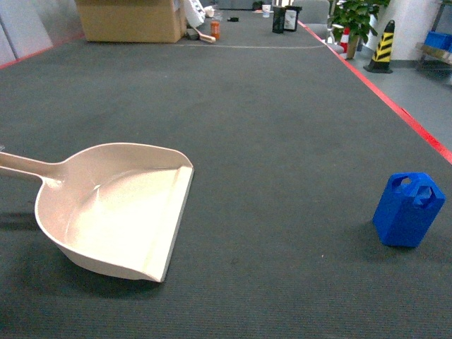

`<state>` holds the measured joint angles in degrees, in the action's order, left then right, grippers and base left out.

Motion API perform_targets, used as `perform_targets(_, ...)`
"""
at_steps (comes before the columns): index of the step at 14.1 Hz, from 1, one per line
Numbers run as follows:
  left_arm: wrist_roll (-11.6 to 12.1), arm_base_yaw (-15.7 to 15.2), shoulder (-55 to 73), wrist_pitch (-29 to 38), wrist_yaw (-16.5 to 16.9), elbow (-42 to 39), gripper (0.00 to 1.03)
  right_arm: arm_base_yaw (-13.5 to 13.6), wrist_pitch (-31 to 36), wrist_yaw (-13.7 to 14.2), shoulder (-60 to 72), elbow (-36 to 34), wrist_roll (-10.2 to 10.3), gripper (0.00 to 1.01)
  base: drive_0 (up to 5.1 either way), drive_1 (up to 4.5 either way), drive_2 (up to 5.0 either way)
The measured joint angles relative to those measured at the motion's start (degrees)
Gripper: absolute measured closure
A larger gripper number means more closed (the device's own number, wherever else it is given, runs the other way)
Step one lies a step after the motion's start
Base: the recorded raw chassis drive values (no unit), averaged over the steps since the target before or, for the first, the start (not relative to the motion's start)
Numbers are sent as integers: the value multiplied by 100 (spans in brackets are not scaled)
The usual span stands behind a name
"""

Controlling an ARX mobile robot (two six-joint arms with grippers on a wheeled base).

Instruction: Place part in tray to right shelf

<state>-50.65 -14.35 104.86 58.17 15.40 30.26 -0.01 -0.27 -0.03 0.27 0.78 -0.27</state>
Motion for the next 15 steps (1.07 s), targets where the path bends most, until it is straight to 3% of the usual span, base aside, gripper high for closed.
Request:
perform_targets(7, -577, -11, 1578, -166, -44, 1860, 6, 0, 0, 0, 0, 0, 0, 3, 0, 0, 0)
perform_targets(8, -658, 2, 1687, -262, -57, 2017, 17, 0, 0, 0, 0, 0, 0, 3, 0, 0, 0)
perform_targets(13, -1213, 155, 1906, 616, 15, 2002, 79, 0, 0, 0, 0, 0, 0, 3, 0, 0, 0)
perform_targets(14, -1491, 192, 1849, 789, 4, 1869, 87, 0, 0, 0, 0, 0, 0, 3, 0, 0, 0)
perform_targets(15, -1589, 271, 1659, 977, -26, 1666, 88, 0, 0, 0, 0, 0, 0, 3, 0, 0, 0)
